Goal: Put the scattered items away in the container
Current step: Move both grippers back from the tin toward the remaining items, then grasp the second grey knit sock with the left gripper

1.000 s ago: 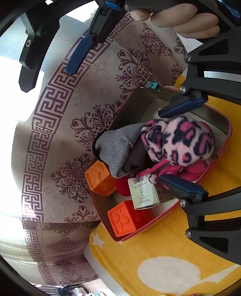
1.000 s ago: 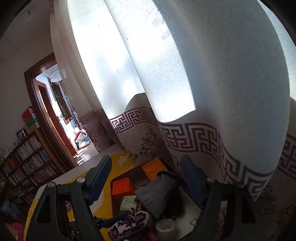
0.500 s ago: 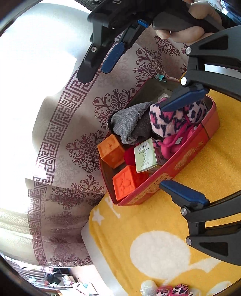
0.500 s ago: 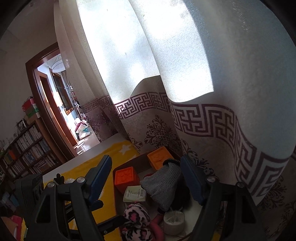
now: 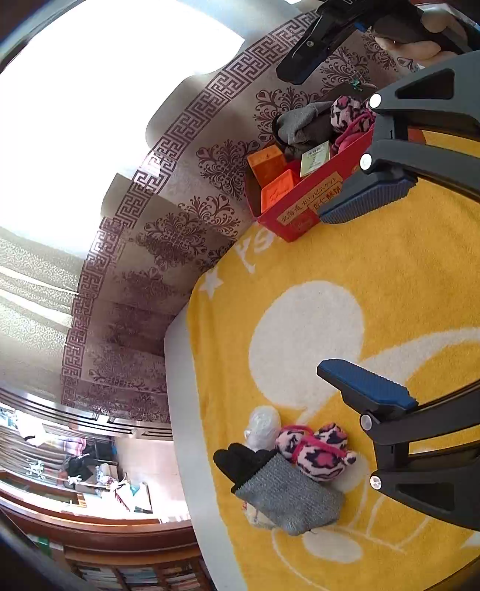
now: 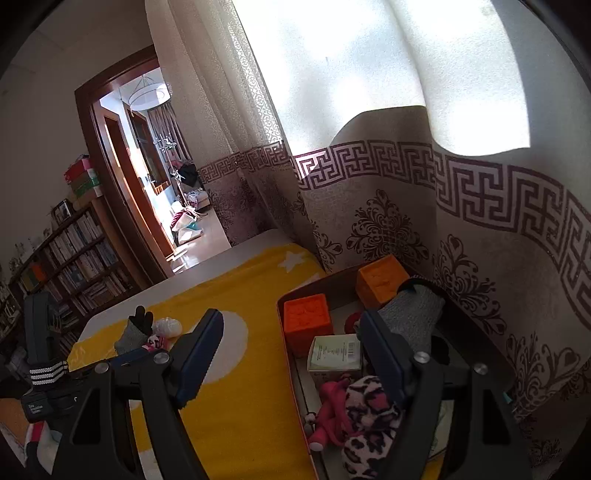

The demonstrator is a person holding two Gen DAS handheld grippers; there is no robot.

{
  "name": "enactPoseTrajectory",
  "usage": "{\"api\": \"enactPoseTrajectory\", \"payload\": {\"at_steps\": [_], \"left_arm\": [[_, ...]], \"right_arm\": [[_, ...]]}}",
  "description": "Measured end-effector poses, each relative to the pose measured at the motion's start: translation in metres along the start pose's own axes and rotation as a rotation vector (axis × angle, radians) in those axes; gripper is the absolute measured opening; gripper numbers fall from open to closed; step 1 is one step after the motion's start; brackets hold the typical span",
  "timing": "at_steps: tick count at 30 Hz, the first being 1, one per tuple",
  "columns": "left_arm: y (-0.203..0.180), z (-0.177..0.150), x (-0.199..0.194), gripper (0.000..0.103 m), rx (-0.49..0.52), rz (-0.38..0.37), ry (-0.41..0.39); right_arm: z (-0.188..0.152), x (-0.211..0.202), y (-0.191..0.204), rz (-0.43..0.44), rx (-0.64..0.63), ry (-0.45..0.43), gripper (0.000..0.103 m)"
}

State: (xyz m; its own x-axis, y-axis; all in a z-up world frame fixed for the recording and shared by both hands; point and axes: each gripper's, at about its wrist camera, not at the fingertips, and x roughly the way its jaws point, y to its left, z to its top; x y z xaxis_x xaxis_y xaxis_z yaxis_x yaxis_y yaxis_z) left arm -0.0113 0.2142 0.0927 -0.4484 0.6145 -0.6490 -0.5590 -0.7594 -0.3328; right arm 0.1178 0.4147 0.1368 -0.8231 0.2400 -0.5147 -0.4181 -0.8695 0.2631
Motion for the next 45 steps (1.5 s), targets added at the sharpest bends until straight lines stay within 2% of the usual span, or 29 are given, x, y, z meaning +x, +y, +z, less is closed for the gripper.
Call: {"api": "enactPoseTrajectory", "payload": {"at_steps": [6,13,21,27,31,37,39,42,43,45], "left_arm": [[0.058,0.002,-0.020,0.078,-0.021,0.152,-0.023],[0.111,0.002,-0.018,0.078,-0.042,0.218,-0.003],[0.141,0.001,0.002,0.078,-0.037,0.201,0.049],[0.149,0.009,0.020,0.078,-0.023,0.187,0.073],[0.157,0.013,0.030,0.079,-0.042,0.161,0.065],[0.156,0.011,0.035,0.079,-0.020,0.166,0.024],[0.158,0.009,0.032,0.074,-0.032,0.161,0.016],[0.162,0.010,0.024,0.061,-0.070,0.118,0.010],[0.163,0.010,0.020,0.053,-0.078,0.108,0.005],[0.161,0.013,0.012,0.052,-0.082,0.096,-0.013]], "right_arm": [[-0.013,0.026,0.047,0.073,-0.092,0.085,0.080],[-0.024,0.058,0.085,0.137,-0.132,0.185,0.080],[-0.048,0.092,0.111,0.149,-0.163,0.278,0.080],[-0.058,0.106,0.117,0.167,-0.164,0.302,0.080],[-0.066,0.115,0.118,0.172,-0.167,0.325,0.080],[-0.077,0.126,0.119,0.166,-0.161,0.366,0.080],[-0.079,0.128,0.120,0.162,-0.164,0.376,0.080],[-0.082,0.129,0.120,0.151,-0.172,0.384,0.080],[-0.083,0.129,0.121,0.148,-0.175,0.385,0.080],[-0.083,0.129,0.123,0.145,-0.183,0.389,0.080]]}}
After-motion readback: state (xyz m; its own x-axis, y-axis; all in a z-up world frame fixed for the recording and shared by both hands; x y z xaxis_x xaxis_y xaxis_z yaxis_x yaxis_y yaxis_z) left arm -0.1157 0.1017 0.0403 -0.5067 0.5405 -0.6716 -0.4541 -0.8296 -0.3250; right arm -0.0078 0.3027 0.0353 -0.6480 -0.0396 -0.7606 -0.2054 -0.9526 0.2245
